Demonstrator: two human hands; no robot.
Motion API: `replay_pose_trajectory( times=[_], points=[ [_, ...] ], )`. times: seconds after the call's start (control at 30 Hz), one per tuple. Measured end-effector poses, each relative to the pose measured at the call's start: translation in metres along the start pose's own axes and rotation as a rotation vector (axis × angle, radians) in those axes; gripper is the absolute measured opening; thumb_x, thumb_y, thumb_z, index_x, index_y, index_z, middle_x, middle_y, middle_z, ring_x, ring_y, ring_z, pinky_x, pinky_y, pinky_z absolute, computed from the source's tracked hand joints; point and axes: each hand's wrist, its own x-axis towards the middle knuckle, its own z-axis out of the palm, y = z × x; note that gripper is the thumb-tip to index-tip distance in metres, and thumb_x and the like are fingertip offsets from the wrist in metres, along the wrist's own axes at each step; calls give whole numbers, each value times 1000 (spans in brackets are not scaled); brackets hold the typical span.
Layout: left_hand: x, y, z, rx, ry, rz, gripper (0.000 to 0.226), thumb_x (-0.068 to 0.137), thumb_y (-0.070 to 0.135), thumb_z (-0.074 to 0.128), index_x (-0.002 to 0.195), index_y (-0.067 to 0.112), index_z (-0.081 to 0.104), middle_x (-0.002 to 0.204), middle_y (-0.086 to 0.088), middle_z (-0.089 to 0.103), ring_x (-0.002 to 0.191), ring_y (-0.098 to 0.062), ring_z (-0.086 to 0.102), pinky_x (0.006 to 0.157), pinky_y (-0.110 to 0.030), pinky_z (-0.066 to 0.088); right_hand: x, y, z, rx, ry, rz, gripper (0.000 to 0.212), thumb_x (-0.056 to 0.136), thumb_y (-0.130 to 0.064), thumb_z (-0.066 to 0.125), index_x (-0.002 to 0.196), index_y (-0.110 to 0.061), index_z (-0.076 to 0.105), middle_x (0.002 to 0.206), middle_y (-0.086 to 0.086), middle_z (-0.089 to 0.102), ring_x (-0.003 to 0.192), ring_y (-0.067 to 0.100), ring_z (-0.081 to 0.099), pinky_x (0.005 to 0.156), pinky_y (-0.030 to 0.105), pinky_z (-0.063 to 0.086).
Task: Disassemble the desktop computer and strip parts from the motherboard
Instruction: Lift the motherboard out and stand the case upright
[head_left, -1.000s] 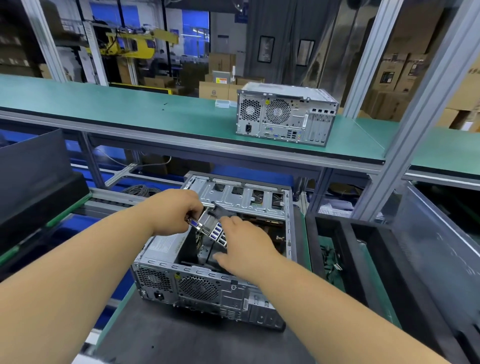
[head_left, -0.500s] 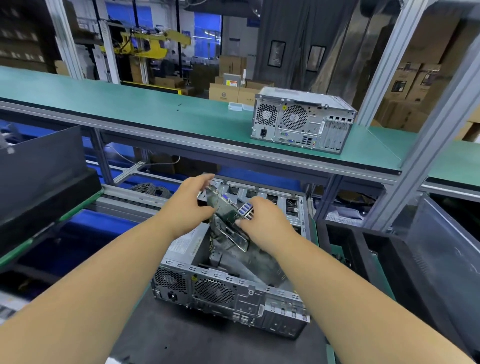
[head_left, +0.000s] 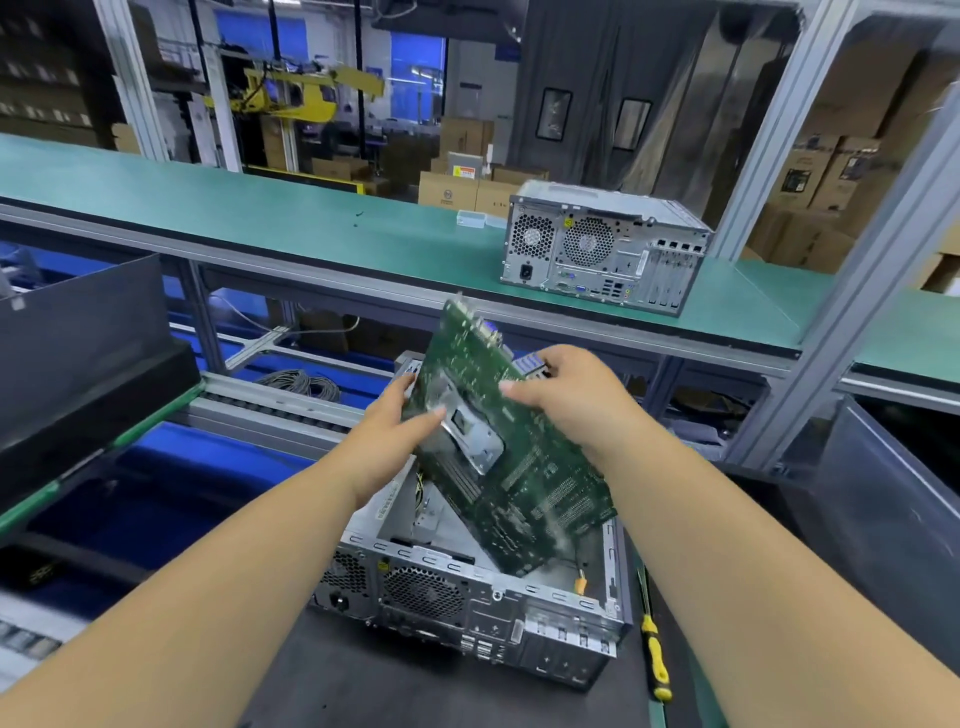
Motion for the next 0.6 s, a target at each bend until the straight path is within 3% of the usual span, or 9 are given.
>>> replay_pose_trajectory(
  times=[0.07, 0.17, 0.2, 0.23, 0.27, 0.33, 0.43, 0.5, 0.6],
  points=[
    [2, 4, 1, -29, 56, -30, 97, 65, 79, 57, 147, 50, 12, 158, 7, 21, 141, -21, 29, 114, -52, 26, -2, -8, -10, 121, 47, -26, 26, 84, -35, 76, 96, -17, 63, 97, 10, 70, 84, 23, 68, 62, 24, 42],
    [6, 9, 2, -68, 129, -88, 102, 60, 85, 55, 145, 53, 9, 158, 4, 20, 141, -23, 30, 113, -53, 27, -7, -17, -16, 224, 99, -111, 31, 86, -35, 75, 110, -20, 61, 98, -5, 67, 89, 2, 63, 76, 19, 47],
    [7, 11, 3, -89, 144, -113, 103, 59, 85, 55, 145, 53, 7, 158, 3, 21, 141, -24, 30, 113, -53, 26, -10, -19, -16, 246, 110, -131, 40, 86, -35, 74, 120, -18, 60, 101, -1, 66, 94, 2, 63, 93, 26, 32],
    [7, 12, 4, -117, 158, -141, 105, 58, 85, 54, 145, 52, 6, 158, 4, 21, 142, -25, 28, 113, -53, 24, -11, -19, -16, 267, 115, -153, 40, 86, -35, 74, 120, -19, 60, 103, 2, 68, 93, 7, 66, 61, 25, 41],
    [7, 13, 4, -153, 168, -171, 106, 58, 84, 54, 146, 51, 5, 159, 4, 21, 143, -26, 27, 112, -53, 22, -12, -18, -15, 290, 126, -171, 35, 87, -34, 74, 116, -20, 61, 103, 1, 69, 93, 16, 67, 83, 36, 54],
    [6, 15, 5, -231, 166, -218, 105, 60, 83, 53, 148, 47, 7, 159, 3, 21, 138, -29, 34, 114, -52, 21, -15, -14, -15, 354, 150, -209, 25, 88, -30, 73, 108, -22, 62, 99, -1, 71, 86, 23, 66, 77, 36, 53],
    [4, 19, 10, -294, 158, -203, 82, 83, 71, 50, 150, 38, 17, 154, -4, 30, 125, -29, 44, 113, -50, 29, -15, -3, -17, 399, 192, -271, 18, 88, -30, 72, 103, -27, 63, 90, -10, 69, 78, 7, 61, 70, 25, 49],
    [1, 30, 16, -316, 145, -174, 71, 90, 64, 47, 150, 32, 24, 148, -7, 36, 123, -27, 45, 110, -42, 35, -18, 5, -20, 431, 214, -329, 15, 88, -28, 72, 99, -31, 62, 80, -19, 65, 69, -1, 55, 65, 16, 46],
    [-11, 57, 26, -351, 84, -114, 65, 92, 61, 47, 148, 31, 32, 140, -9, 42, 123, -25, 47, 107, -40, 39, -23, 15, -29, 512, 258, -402, 15, 87, -26, 72, 95, -35, 62, 77, -19, 60, 70, 2, 53, 63, 12, 46]
  ],
)
